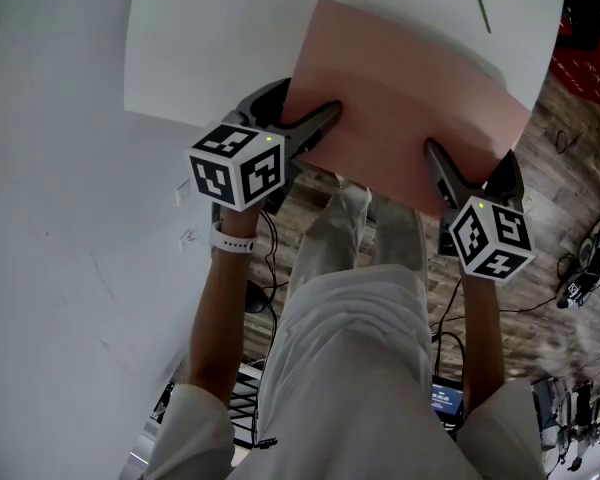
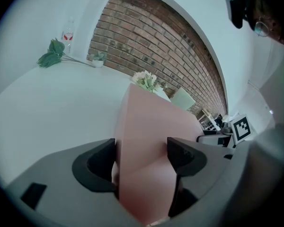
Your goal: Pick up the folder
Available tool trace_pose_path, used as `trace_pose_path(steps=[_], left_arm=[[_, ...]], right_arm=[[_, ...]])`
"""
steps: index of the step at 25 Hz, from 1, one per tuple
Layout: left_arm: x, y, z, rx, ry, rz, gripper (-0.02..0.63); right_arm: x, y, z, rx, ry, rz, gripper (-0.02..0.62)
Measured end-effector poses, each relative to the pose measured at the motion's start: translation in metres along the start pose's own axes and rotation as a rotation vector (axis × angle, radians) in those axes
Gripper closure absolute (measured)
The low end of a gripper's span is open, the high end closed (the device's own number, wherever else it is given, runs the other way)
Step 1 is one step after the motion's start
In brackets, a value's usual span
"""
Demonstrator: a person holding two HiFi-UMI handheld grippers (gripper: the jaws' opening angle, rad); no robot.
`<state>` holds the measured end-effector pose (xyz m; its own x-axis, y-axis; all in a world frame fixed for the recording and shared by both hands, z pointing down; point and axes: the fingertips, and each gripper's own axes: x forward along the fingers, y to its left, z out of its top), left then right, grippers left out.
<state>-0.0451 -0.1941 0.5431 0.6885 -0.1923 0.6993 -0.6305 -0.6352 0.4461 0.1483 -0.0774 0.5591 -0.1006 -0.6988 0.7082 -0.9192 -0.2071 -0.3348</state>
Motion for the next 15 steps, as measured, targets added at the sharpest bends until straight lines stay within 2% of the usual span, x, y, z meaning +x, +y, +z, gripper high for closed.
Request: trace_pose_path(steps=[15], left_arm=[[-0.048, -0.021, 0.007, -0.042, -0.100, 0.029, 0.262]], right_arm=[[-0.032, 0.022, 0.043, -0.087, -0.112, 0.056, 0.049]])
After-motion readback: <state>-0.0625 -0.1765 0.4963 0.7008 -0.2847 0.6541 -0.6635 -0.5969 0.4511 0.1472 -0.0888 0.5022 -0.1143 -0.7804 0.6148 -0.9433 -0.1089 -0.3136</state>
